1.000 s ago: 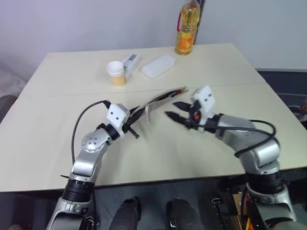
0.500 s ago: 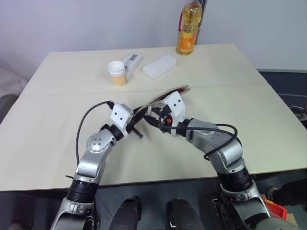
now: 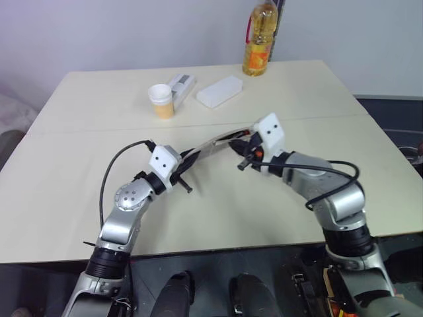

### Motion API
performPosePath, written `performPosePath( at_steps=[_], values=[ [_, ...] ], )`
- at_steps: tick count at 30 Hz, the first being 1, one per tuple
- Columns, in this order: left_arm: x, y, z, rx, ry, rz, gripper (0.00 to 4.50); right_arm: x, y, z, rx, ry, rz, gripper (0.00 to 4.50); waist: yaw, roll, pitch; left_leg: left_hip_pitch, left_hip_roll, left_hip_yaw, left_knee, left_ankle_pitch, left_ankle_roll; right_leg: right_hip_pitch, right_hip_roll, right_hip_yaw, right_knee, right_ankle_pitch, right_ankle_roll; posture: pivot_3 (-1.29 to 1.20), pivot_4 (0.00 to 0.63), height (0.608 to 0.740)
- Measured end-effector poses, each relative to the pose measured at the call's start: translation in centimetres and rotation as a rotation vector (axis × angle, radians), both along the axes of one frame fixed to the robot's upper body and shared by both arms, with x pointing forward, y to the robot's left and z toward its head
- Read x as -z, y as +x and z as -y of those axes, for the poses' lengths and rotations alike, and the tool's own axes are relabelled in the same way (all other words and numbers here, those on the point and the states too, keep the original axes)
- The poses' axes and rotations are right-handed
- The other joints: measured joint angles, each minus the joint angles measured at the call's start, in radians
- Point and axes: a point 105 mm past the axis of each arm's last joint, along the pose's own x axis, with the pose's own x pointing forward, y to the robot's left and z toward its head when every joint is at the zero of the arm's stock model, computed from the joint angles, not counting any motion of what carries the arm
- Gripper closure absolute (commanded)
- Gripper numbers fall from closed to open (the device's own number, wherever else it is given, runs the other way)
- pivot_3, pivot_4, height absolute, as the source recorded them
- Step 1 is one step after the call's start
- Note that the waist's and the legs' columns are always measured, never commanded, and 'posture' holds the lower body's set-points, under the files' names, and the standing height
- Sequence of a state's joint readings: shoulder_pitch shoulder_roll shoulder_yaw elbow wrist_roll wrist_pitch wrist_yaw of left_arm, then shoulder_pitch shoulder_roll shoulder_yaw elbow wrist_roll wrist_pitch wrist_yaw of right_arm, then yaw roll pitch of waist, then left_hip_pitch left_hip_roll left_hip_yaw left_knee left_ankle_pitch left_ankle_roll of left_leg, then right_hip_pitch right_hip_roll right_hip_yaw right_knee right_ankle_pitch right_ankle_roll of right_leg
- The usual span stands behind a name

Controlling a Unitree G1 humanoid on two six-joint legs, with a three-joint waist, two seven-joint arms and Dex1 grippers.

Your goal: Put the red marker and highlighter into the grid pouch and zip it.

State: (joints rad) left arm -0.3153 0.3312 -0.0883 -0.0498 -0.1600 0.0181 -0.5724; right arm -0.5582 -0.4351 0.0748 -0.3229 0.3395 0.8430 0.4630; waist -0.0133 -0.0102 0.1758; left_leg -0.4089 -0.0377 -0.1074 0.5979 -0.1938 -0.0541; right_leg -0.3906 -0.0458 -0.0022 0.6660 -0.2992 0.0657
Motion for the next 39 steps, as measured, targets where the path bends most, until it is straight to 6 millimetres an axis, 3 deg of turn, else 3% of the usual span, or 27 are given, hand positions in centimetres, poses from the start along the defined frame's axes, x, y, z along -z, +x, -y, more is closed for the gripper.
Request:
performPosePath(
  at_steps=[9,13,21,25,30,39],
  values=[
    [0.5,-0.7,-1.1,0.022,0.108,0.055,4.50,-2.8,1.1,4.6,0.115,-0.096,0.091,4.47,0.000,0.000,0.000,0.000,0.000,0.000,0.000,0.000,0.000,0.000,0.000,0.000,0.000,0.000,0.000,0.00,0.150,0.740],
    [0.8,-1.1,-1.7,0.029,0.140,0.059,4.50,-2.6,1.6,7.1,0.180,-0.148,0.082,4.47,0.000,0.000,0.000,0.000,0.000,0.001,0.000,0.000,0.000,0.000,-0.001,0.000,0.000,0.000,0.000,0.00,0.150,0.740],
    [1.7,-1.4,-2.2,0.034,0.166,0.030,4.50,0.3,0.3,7.1,0.111,-0.182,-0.003,4.47,0.000,0.000,0.000,0.000,0.000,0.001,0.000,0.000,0.000,0.000,-0.001,0.000,0.000,0.000,0.000,0.00,0.150,0.740],
    [2.9,-1.9,-2.7,0.047,0.154,-0.044,2.99,1.8,-1.2,6.9,0.027,-0.207,-0.062,3.16,-0.001,0.000,0.000,0.000,0.000,0.001,0.000,0.000,0.000,0.000,-0.001,0.000,-0.001,0.000,0.000,0.00,0.150,0.740],
    [4.5,-2.2,-4.8,-0.019,0.142,-0.147,0.38,3.3,-2.9,7.0,-0.046,-0.206,-0.128,0.43,0.001,0.000,0.000,0.000,0.000,0.000,0.000,0.000,0.000,0.000,0.000,0.000,-0.001,0.000,0.000,0.00,0.150,0.740],
    [6.4,-2.9,-8.2,-0.194,0.026,-0.307,0.38,4.1,-3.8,8.7,-0.028,-0.136,-0.107,0.43,0.002,0.000,0.000,0.000,0.000,0.000,0.000,0.000,0.000,0.001,-0.001,0.000,-0.001,0.000,0.000,0.00,0.150,0.740]
  ],
)
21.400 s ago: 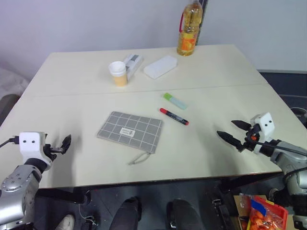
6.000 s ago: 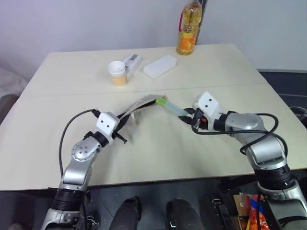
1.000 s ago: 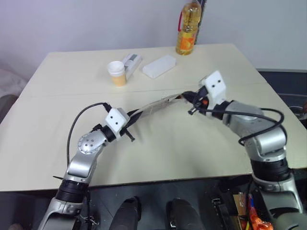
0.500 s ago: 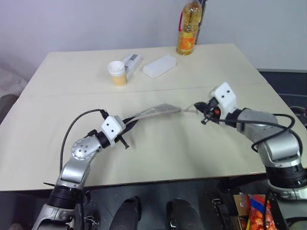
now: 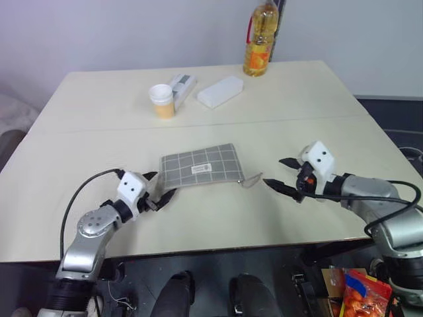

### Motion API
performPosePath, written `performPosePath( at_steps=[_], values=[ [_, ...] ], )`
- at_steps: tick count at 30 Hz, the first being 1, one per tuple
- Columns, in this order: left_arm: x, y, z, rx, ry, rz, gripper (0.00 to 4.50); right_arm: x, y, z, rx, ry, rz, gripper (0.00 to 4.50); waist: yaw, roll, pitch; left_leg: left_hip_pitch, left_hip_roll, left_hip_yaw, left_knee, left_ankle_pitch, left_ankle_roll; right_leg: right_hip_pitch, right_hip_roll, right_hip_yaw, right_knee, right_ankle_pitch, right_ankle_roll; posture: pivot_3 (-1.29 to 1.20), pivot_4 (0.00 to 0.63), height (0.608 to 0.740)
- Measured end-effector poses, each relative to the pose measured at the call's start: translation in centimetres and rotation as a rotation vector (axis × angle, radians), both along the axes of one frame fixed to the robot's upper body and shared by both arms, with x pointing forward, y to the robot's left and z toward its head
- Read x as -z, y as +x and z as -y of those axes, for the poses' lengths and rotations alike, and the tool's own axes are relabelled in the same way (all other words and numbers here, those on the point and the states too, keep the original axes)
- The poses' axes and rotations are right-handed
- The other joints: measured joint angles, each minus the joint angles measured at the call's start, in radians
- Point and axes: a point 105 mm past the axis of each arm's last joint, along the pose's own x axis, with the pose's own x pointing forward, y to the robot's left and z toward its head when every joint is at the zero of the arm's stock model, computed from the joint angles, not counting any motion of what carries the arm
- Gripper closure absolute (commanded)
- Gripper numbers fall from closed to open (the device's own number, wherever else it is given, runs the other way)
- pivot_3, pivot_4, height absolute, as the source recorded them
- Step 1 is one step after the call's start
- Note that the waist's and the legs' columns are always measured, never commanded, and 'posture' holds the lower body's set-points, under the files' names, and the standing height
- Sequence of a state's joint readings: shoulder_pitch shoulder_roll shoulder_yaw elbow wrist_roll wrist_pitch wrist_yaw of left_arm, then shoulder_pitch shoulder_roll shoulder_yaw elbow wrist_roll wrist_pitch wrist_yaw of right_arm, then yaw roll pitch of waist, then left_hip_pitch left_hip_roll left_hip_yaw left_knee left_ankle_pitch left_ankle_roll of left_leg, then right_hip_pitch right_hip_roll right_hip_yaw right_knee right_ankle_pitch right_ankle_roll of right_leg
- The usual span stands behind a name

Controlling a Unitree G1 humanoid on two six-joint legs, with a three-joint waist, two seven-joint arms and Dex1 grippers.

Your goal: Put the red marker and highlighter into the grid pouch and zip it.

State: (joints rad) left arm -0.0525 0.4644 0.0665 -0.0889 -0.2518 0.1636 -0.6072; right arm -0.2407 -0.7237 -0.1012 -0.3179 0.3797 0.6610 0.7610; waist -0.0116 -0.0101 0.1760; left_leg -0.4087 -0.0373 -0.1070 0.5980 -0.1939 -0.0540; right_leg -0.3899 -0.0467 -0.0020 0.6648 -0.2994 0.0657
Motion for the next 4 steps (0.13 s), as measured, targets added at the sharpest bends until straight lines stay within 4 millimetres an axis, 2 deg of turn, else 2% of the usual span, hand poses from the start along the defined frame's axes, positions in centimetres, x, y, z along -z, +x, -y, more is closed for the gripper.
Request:
performPosePath(
  at_steps=[4],
  values=[
    [-0.16,0.05,-0.68,-0.063,-0.041,-0.014,0.38,0.55,0.37,0.21,0.024,0.053,0.005,0.43,0.000,0.000,0.000,0.000,0.000,0.000,0.000,0.000,0.000,0.000,0.000,0.000,0.000,0.000,0.000,0.00,0.150,0.740]
  ],
)
